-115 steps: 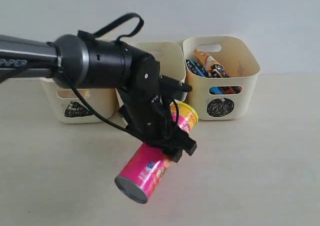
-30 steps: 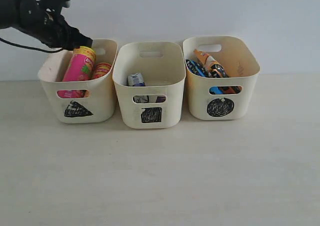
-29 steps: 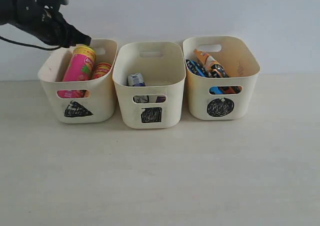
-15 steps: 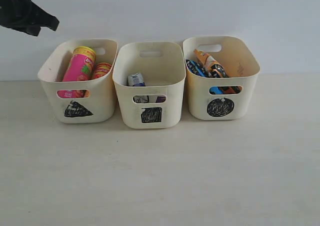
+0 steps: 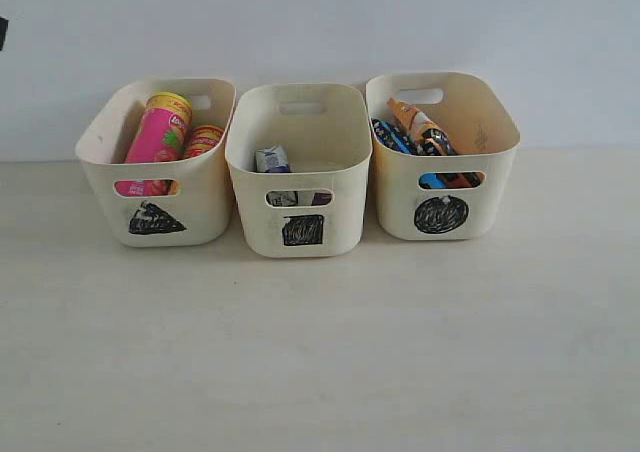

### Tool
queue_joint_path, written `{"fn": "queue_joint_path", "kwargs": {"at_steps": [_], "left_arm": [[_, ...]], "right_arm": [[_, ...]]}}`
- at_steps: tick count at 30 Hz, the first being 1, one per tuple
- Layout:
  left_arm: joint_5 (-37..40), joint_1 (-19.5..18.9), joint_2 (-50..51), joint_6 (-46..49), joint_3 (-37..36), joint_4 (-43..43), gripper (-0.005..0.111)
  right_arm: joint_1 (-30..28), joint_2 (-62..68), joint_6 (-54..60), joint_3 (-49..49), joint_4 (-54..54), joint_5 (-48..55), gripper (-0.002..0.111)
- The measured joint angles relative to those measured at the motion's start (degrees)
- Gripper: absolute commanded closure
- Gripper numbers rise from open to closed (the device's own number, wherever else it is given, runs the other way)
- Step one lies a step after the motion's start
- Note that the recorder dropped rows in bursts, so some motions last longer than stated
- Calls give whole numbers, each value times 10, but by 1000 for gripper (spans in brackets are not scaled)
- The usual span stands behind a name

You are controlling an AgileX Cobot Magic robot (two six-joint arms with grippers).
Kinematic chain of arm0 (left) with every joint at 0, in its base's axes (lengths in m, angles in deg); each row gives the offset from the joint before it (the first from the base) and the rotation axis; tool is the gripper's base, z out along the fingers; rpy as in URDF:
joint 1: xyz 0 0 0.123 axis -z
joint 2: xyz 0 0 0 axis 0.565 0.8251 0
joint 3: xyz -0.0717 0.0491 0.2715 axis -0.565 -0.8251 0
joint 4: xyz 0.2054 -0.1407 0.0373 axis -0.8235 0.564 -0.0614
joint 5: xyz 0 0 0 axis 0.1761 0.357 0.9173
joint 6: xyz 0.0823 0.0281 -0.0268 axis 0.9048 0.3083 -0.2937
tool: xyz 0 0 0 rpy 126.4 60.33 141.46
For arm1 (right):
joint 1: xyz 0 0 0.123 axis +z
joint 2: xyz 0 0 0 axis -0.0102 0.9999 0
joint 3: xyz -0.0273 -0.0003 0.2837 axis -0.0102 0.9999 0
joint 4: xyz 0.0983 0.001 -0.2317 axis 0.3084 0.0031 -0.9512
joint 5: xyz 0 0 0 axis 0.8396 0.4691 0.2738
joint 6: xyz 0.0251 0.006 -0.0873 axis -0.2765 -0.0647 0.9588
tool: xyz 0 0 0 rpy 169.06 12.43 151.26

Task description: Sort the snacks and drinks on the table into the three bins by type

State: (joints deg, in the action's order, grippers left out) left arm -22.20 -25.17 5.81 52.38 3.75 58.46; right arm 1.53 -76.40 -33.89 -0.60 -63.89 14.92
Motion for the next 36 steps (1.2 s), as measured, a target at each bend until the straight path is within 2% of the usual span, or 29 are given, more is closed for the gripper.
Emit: {"fn": "queue_joint_path", "kwargs": {"at_steps": [9, 16, 24, 36], "left_arm": [[-48, 0, -166, -2, -129, 57, 102], [-59, 0, -274, 10, -206, 70, 102], [-28, 0, -375, 13, -258, 76, 102], [-50, 0, -507, 19, -342, 71, 102]], "right_arm": [[0, 0, 0, 0, 0, 0, 108], [0, 0, 0, 0, 0, 0, 108], [0, 0, 0, 0, 0, 0, 108], [0, 0, 0, 0, 0, 0, 108]]}}
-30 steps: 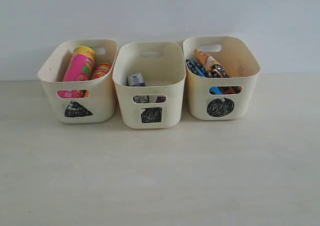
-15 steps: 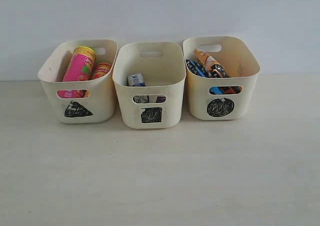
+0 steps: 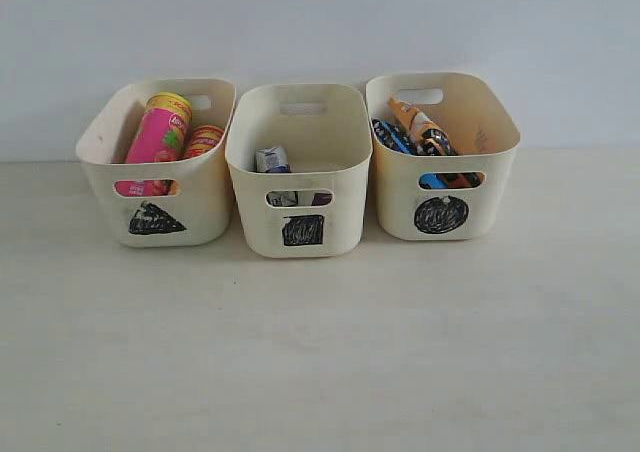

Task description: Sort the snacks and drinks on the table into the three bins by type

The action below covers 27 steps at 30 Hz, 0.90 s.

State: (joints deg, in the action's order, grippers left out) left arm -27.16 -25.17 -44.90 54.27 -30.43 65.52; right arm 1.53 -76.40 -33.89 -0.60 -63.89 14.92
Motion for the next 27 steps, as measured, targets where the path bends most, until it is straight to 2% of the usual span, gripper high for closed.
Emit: {"fn": "queue_joint_path", "kwargs": {"at_steps": [12, 20, 27], "left_arm": [[-145, 0, -37, 0, -140, 0, 102], [-159, -3, -98, 0, -221, 0, 102], [-159, -41, -173, 0, -285, 1, 102]], "right_arm": [[0, 0, 0, 0, 0, 0, 108], [0, 0, 0, 0, 0, 0, 108], [0, 0, 0, 0, 0, 0, 108]]}}
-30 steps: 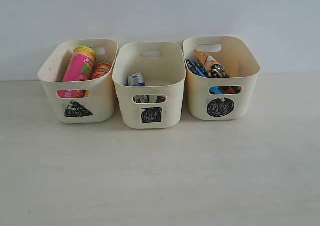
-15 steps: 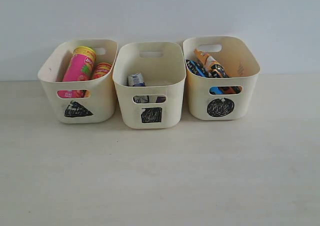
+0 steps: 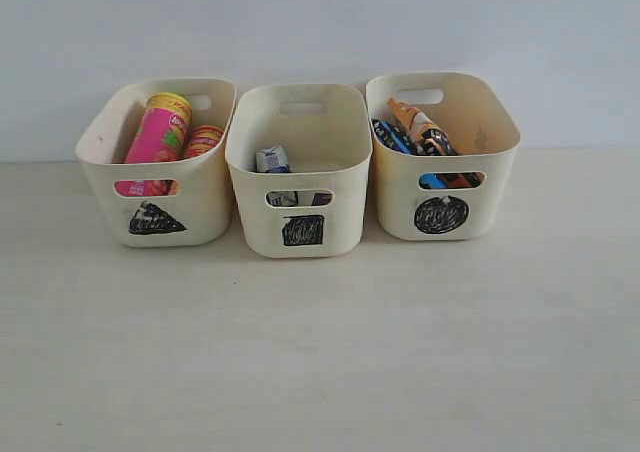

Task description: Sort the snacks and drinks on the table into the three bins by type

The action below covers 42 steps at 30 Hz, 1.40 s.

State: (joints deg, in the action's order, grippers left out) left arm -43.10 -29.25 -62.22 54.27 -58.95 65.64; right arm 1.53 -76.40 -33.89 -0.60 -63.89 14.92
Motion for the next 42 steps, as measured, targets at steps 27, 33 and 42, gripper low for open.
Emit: {"fn": "queue_joint_path", "kwargs": {"at_steps": [27, 33, 42], "left_arm": [[29, -34, -21, -67, -38, 3, 102], [29, -34, -21, -67, -38, 3, 102], [29, -34, -21, -67, -38, 3, 102]], "right_arm": [[0, 0, 0, 0, 0, 0, 108], [0, 0, 0, 0, 0, 0, 108], [0, 0, 0, 0, 0, 0, 108]]}}
